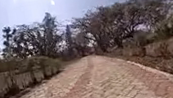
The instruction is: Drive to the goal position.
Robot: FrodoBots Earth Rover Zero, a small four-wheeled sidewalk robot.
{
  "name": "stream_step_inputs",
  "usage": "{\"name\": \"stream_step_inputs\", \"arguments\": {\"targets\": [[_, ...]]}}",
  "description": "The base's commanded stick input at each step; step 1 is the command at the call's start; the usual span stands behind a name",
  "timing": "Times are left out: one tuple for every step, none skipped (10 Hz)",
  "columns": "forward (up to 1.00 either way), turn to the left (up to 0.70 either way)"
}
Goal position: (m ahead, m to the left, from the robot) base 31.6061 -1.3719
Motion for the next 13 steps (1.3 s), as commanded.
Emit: {"name": "stream_step_inputs", "arguments": {"targets": [[1.00,-0.38],[1.00,-0.17],[1.00,0.00],[1.00,0.00],[1.00,0.00],[1.00,0.00],[1.00,0.00],[1.00,0.00],[1.00,0.00],[1.00,0.00],[1.00,0.00],[1.00,0.00],[1.00,0.00]]}}
